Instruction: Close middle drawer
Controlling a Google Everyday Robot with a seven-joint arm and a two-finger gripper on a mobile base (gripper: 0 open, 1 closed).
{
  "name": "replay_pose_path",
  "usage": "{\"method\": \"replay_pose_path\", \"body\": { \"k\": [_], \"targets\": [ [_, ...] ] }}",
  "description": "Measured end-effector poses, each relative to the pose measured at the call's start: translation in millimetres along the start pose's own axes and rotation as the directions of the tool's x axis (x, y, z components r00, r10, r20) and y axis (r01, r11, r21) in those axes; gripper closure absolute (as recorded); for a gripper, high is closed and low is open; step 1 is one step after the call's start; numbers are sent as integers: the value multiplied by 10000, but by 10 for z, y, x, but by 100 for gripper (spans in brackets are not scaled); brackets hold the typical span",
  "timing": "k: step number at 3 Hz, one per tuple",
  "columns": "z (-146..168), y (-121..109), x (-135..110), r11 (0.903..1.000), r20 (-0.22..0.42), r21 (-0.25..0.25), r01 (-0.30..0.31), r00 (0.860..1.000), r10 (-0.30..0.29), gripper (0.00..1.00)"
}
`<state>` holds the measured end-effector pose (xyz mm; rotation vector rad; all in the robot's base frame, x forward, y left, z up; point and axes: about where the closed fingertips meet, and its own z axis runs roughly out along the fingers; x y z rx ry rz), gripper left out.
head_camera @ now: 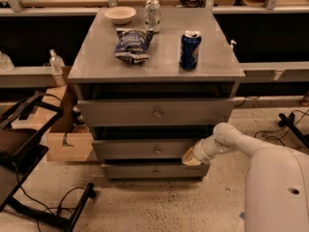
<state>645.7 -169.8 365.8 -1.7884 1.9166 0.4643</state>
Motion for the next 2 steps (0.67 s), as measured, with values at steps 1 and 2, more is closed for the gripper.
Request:
{"method": "replay_pose_path", "body": {
  "k": [1, 2],
  "targets": [
    [10, -270, 89, 10000, -212, -19, -87, 9997, 87, 100],
    [13, -269, 88, 10000, -211, -24, -87, 9997, 86, 100]
  ]
}}
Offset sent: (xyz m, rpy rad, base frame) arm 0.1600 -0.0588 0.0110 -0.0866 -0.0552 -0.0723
